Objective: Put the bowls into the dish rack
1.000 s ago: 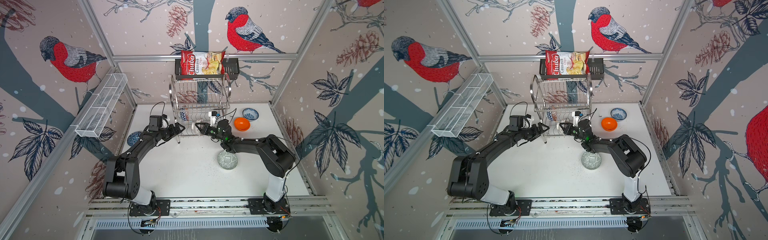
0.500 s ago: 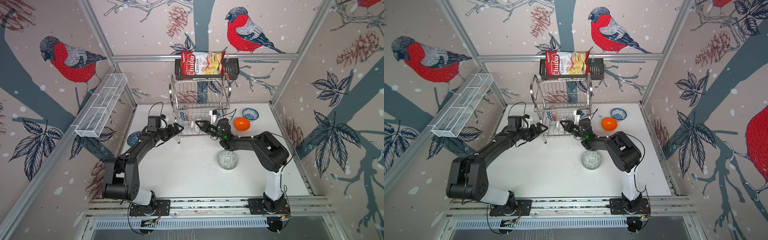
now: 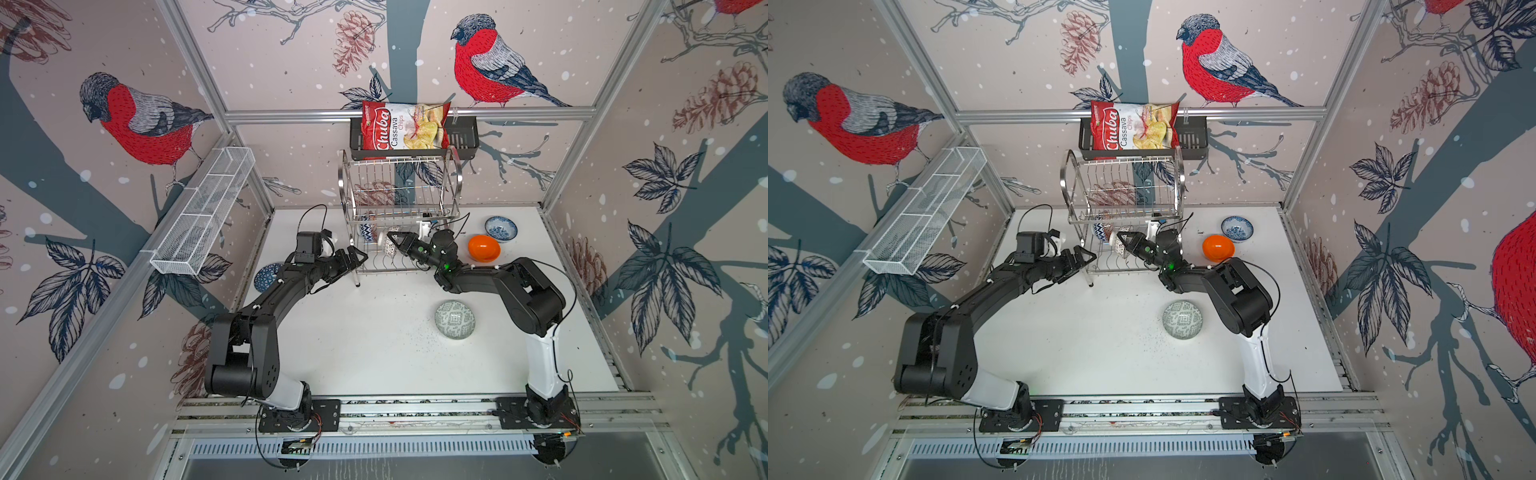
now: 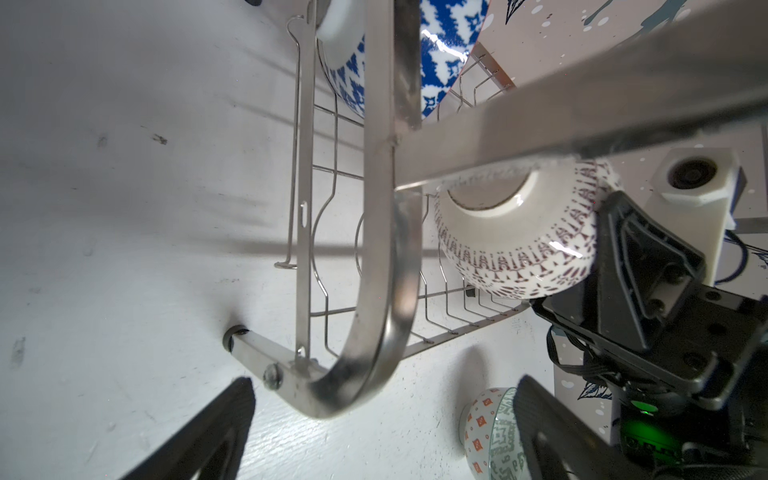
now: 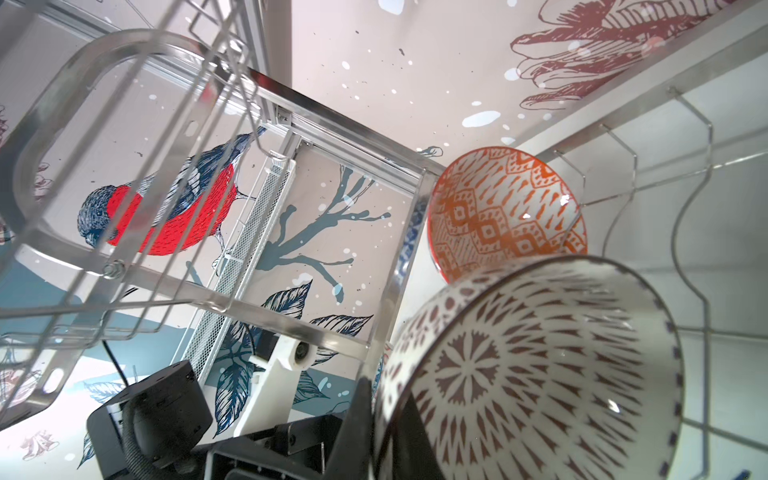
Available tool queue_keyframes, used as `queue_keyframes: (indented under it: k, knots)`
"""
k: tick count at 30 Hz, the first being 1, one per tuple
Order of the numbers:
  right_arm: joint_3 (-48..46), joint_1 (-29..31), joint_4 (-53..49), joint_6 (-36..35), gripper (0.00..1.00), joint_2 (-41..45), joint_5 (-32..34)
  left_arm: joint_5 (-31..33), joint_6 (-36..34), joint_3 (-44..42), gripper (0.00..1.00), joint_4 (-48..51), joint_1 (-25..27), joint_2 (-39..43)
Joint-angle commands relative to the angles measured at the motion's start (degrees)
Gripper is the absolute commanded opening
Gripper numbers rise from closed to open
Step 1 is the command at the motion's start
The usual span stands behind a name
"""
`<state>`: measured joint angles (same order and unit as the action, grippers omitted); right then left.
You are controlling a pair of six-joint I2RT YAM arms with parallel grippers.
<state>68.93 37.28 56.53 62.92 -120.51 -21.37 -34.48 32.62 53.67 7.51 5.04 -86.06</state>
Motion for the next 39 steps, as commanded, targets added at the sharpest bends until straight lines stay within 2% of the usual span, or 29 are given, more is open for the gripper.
queue_keyframes:
  k: [1,21,39]
  knots:
    - [1.6,-0.4,6.3,1.6,0.0,-1.1,-0.6,-0.4,-1.1,0.6,0.97,0.9,-0.1,-0.2]
    - [9.0,-2.2,14.1,7.1,0.0,-9.5,-0.4,0.3,-2.4,1.6,0.97,2.8,-0.3,-1.4]
    - [15.7,-3.1,14.5,9.7,0.0,-15.0,-0.5,0.0,-2.6,1.7,0.97,3.1,-0.4,-2.2]
